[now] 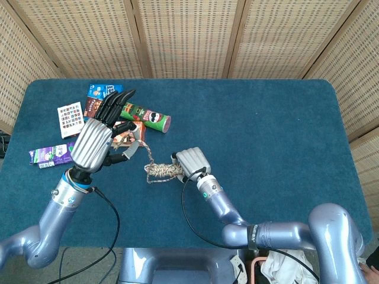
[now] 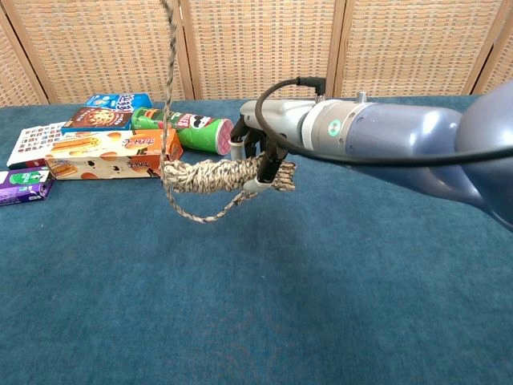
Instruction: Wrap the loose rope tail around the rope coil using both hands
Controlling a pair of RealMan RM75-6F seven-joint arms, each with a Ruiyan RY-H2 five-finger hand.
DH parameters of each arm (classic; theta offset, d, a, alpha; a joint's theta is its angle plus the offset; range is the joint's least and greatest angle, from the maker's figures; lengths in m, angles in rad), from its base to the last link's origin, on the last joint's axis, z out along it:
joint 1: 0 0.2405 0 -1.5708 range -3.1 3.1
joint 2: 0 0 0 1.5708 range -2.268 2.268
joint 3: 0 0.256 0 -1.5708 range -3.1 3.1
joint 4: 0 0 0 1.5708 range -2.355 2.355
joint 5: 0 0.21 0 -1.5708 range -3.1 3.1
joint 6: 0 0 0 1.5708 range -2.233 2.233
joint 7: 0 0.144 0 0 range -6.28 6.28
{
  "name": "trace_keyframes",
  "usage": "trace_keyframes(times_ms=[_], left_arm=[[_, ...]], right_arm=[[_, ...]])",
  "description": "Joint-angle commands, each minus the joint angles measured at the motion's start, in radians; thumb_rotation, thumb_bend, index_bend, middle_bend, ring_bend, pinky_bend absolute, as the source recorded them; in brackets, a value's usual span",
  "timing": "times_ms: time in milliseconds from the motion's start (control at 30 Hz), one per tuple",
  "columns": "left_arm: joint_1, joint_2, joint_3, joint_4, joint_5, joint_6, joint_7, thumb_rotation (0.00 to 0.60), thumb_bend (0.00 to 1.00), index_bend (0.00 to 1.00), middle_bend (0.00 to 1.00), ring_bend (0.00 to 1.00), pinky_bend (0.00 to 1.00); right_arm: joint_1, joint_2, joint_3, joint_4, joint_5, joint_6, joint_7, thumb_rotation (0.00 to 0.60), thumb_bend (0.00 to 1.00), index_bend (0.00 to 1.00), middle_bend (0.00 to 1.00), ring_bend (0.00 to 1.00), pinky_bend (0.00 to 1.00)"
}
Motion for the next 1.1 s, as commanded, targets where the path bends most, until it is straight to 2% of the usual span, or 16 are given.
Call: trace_keyframes(times_ms=[33, 100, 233, 367, 567, 833, 900, 1000, 1100], left_arm=[[-0.071, -0.075, -0.092, 0.014, -0.146, -0.026, 0.019, 0.6, 0.58, 0.82, 0.0, 0.0, 0.0], [-0.112, -0.117, -0.128, 0.04, -0.224, -0.037, 0.035, 0.6, 0.58, 0.82, 0.0, 0.0, 0.0], [-0.146, -0.159, -0.159, 0.03, -0.323, -0.046, 0.038, 0.6, 0.58, 0.82, 0.0, 0.0, 0.0], [-0.156, -0.179, -0.13, 0.024, -0.293, -0.015, 0.089, 0.6, 0.58, 0.82, 0.0, 0.0, 0.0], [-0.179, -0.214, -0.168, 0.062, -0.32, 0.023, 0.092, 0.6, 0.58, 0.82, 0.0, 0.0, 0.0], [-0.192, -0.23, -0.204, 0.21, -0.382, 0.007, 0.045, 0.6, 0.58, 0.82, 0.0, 0.0, 0.0], [-0.187, -0.228, -0.203, 0.248, -0.392, -0.005, 0.026, 0.6, 0.58, 0.82, 0.0, 0.0, 0.0], [-0.17, -0.221, -0.186, 0.365, -0.401, -0.045, -0.028, 0.6, 0.58, 0.82, 0.0, 0.0, 0.0], [-0.159, -0.228, -0.175, 0.435, -0.403, -0.072, -0.08, 0.6, 0.58, 0.82, 0.0, 0.0, 0.0]], right_arm=[[-0.014, -0.018, -0.024, -0.006, -0.054, 0.003, 0.02, 0.6, 0.62, 0.67, 0.67, 0.44, 0.91], [-0.023, -0.036, -0.031, -0.008, -0.081, -0.006, 0.047, 0.6, 0.62, 0.67, 0.67, 0.44, 0.91], [-0.026, -0.058, -0.038, 0.003, -0.116, 0.001, 0.052, 0.6, 0.62, 0.67, 0.67, 0.45, 0.92], [-0.024, -0.073, -0.025, 0.015, -0.105, 0.014, 0.038, 0.6, 0.62, 0.67, 0.67, 0.45, 0.92], [-0.036, -0.036, -0.033, -0.018, -0.128, -0.038, 0.064, 0.6, 0.62, 0.67, 0.67, 0.45, 0.92], [-0.077, 0.042, -0.036, -0.045, -0.311, -0.162, 0.255, 0.6, 0.62, 0.68, 0.68, 0.45, 0.92], [-0.089, 0.057, -0.03, -0.051, -0.357, -0.175, 0.307, 0.6, 0.62, 0.68, 0.68, 0.45, 0.92], [-0.114, 0.093, 0.0, -0.073, -0.409, -0.203, 0.428, 0.6, 0.62, 0.68, 0.68, 0.45, 0.92], [-0.125, 0.112, 0.022, -0.082, -0.423, -0.222, 0.501, 0.6, 0.62, 0.68, 0.68, 0.46, 0.92]])
